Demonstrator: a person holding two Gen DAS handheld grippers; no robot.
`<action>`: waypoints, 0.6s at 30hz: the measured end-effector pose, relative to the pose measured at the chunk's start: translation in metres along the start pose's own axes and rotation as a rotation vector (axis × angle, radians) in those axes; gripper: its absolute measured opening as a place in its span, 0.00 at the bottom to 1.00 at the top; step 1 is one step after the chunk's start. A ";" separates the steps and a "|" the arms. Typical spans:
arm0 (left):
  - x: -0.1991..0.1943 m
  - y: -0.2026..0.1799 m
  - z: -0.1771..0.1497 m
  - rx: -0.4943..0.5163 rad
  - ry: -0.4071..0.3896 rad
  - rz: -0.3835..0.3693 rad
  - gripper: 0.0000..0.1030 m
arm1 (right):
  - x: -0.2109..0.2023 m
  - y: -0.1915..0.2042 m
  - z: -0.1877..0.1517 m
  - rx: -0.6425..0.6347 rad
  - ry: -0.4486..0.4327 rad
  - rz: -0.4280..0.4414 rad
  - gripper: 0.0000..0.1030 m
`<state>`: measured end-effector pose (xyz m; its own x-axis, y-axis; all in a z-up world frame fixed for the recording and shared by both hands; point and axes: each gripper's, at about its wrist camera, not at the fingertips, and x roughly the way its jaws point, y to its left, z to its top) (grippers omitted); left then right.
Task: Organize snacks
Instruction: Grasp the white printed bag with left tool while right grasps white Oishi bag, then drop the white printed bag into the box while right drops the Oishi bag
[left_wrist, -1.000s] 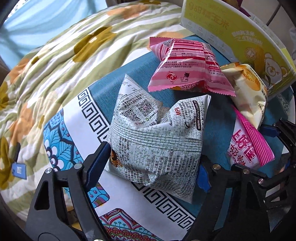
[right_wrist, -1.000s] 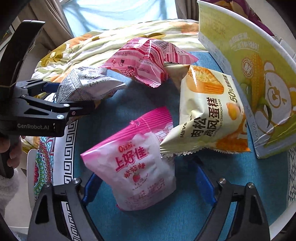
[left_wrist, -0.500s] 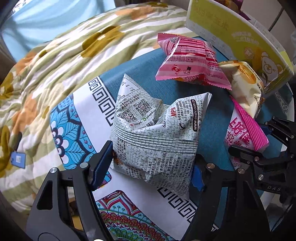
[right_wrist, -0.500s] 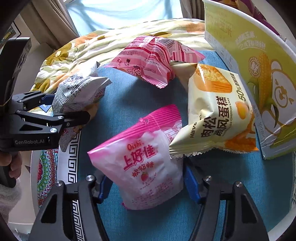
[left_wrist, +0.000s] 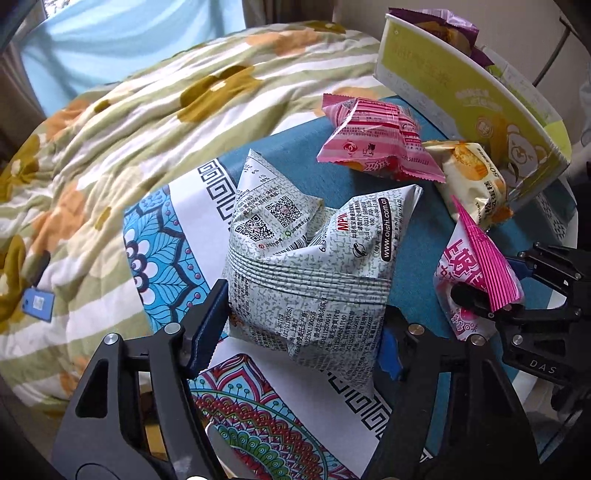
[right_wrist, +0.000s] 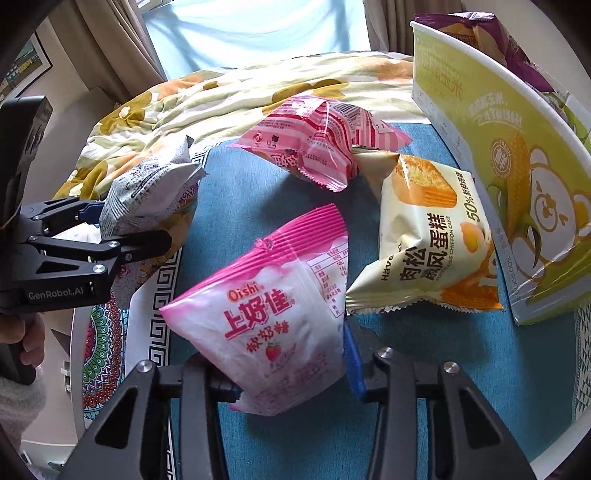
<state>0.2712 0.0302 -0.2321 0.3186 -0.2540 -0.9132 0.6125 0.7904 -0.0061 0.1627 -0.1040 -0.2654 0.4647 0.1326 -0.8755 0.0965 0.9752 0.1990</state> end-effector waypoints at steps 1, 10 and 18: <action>-0.005 0.000 -0.001 -0.004 -0.006 0.001 0.64 | -0.002 0.001 0.000 0.001 0.000 0.005 0.37; -0.060 -0.007 -0.008 -0.055 -0.069 0.012 0.64 | -0.033 0.011 -0.002 -0.017 -0.035 0.027 0.37; -0.116 -0.037 0.010 -0.045 -0.164 0.020 0.64 | -0.090 0.012 0.008 -0.009 -0.112 0.048 0.37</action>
<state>0.2188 0.0253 -0.1217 0.4465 -0.3221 -0.8348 0.5728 0.8197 -0.0098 0.1290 -0.1053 -0.1807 0.5645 0.1594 -0.8099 0.0642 0.9697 0.2356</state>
